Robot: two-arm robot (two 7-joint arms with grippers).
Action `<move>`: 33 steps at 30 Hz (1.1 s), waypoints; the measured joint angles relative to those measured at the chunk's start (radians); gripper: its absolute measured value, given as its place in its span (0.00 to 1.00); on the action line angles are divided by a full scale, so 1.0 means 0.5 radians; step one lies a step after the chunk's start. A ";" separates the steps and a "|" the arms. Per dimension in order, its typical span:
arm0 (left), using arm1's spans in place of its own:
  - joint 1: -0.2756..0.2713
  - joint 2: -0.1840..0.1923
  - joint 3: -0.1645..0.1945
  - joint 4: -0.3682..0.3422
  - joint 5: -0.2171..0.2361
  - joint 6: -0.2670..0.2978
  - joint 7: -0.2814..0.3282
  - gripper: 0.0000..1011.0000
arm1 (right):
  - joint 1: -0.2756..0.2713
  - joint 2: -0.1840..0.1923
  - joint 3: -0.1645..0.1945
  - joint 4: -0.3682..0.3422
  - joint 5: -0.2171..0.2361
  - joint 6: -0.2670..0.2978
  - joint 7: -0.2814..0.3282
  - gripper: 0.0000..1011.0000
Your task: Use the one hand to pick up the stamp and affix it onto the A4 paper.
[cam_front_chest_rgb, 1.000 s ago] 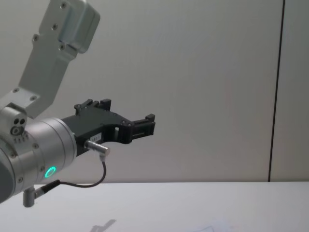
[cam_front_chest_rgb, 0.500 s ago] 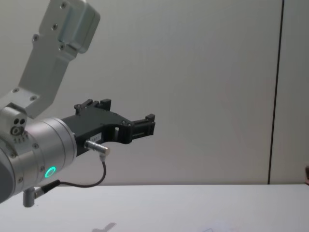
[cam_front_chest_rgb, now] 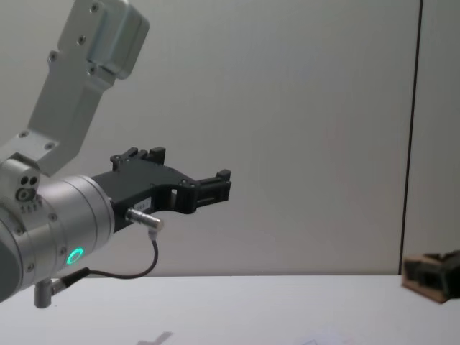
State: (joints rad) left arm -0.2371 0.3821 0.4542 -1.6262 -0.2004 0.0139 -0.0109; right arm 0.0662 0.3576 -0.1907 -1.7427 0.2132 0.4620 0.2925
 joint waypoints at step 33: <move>0.000 0.000 0.000 0.000 0.000 0.000 0.000 0.99 | 0.107 -0.141 -0.313 0.302 -0.403 -0.293 0.649 0.22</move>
State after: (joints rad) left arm -0.2372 0.3821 0.4542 -1.6262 -0.2004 0.0139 -0.0109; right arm 0.1197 0.2872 -0.3470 -1.5919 0.0115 0.3152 0.6169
